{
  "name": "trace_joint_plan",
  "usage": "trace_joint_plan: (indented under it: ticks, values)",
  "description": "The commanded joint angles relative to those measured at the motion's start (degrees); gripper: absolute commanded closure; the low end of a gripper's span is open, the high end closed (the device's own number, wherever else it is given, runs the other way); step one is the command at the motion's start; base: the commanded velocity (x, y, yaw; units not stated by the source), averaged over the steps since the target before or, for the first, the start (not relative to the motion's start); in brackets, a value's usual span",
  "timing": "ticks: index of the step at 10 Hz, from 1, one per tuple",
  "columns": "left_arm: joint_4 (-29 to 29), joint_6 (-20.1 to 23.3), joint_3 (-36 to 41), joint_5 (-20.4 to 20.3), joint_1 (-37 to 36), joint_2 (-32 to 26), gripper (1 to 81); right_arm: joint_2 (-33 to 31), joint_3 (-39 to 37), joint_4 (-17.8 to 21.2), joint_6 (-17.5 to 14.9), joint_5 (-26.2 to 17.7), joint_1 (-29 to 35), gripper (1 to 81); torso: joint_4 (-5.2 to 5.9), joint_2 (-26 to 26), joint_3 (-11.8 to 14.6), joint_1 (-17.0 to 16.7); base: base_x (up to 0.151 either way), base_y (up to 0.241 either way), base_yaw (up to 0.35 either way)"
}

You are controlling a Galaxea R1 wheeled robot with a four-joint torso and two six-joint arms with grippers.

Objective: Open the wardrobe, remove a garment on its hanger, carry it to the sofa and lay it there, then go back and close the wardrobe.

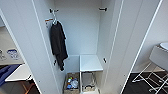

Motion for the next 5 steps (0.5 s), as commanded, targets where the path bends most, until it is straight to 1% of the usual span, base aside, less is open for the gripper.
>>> trace_joint_plan:
  ticks: [1, 5]
  values:
    - [-0.5, -0.3, -0.1, 1.9, -1.6, 0.2, 1.0, 0.6, 0.1, 0.0, -0.2, -2.7, 1.9, 1.0, 0.0, 0.0, 0.0, 0.0, 0.08, 0.0, 0.0]
    - [-0.6, -0.3, -0.1, 1.9, -1.3, 0.2, 1.0, 0.2, 0.1, -0.1, -0.3, -2.7, 1.7, 1.0, 0.0, -0.1, 0.0, 0.0, 0.1, 0.0, 0.0]
